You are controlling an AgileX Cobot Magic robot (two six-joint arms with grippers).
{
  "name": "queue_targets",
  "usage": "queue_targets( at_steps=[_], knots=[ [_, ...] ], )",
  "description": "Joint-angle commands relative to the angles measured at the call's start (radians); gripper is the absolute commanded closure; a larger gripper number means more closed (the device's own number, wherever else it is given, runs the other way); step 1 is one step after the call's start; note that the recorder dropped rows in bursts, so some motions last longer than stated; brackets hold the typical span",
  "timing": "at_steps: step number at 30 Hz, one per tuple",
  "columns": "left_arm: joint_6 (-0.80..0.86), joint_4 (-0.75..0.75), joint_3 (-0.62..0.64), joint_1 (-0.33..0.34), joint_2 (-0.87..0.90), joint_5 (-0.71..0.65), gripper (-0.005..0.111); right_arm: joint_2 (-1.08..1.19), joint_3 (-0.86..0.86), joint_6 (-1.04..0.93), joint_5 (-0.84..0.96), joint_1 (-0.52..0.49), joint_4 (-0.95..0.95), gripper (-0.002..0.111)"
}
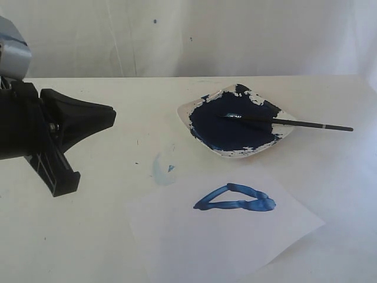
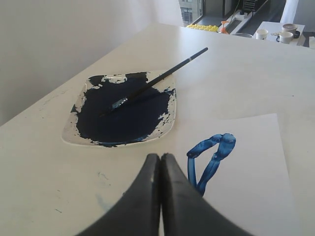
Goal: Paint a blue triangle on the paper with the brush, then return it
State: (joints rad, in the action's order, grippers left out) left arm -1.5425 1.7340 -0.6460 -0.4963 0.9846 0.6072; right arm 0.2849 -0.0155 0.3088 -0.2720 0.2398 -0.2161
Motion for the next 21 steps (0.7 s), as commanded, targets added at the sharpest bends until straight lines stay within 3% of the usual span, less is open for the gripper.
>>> queue_targets(
  at_steps=[1,8,21],
  knots=[
    [-0.003,0.010,0.005,-0.004,-0.007,0.001,0.107,-0.014,0.015,-0.159,0.143,0.002,0.012,0.108],
    [-0.003,0.010,0.005,-0.004,-0.007,0.001,0.107,-0.014,0.015,-0.159,0.445,0.002,0.067,0.108],
    [-0.003,0.010,0.005,-0.004,-0.007,0.001,0.107,-0.014,0.015,-0.238,0.458,0.002,0.069,0.108]
  ],
)
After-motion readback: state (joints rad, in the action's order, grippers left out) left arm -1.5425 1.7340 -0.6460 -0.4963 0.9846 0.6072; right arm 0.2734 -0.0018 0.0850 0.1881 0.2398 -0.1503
